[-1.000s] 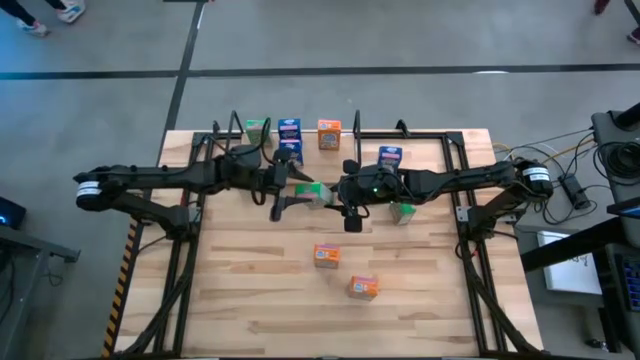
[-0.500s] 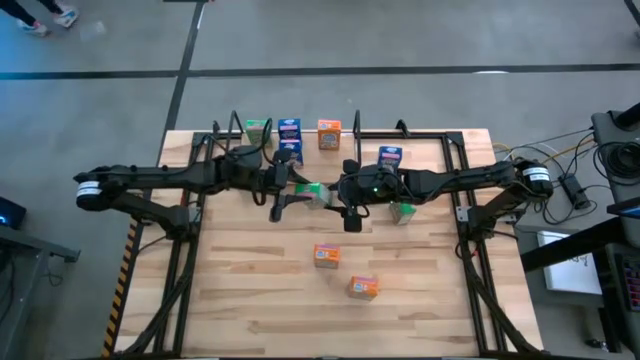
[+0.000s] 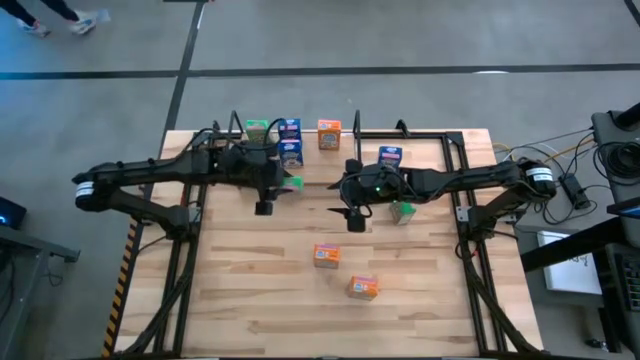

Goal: Stack cereal on shelf
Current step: Put the left green cereal box on the shelf aligned with the other green cereal box

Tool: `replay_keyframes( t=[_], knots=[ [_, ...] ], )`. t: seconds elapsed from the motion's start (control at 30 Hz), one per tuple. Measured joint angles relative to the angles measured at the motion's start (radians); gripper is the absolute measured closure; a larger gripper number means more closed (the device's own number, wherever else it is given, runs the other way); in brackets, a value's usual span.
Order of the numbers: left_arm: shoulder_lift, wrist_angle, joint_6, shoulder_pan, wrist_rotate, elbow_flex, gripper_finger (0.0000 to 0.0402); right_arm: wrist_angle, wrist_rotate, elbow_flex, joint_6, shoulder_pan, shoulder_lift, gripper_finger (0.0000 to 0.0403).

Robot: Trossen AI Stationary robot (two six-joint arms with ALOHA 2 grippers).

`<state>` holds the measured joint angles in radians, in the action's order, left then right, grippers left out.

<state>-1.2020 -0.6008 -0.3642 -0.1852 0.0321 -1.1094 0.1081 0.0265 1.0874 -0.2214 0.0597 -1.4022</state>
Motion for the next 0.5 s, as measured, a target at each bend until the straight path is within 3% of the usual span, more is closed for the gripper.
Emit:
replay_keyframes(
  t=[0.13, 0.5],
  knots=[
    [0.016, -0.090, -0.012, -0.013, 0.094, -0.007, 0.0249, 0.018, 0.000, 0.000, 0.000, 0.006, 0.007, 0.0145],
    [0.109, -0.097, -0.022, -0.179, 0.101, 0.103, 0.0249, 0.023, -0.001, -0.003, -0.015, 0.015, 0.007, 0.0149]
  ],
)
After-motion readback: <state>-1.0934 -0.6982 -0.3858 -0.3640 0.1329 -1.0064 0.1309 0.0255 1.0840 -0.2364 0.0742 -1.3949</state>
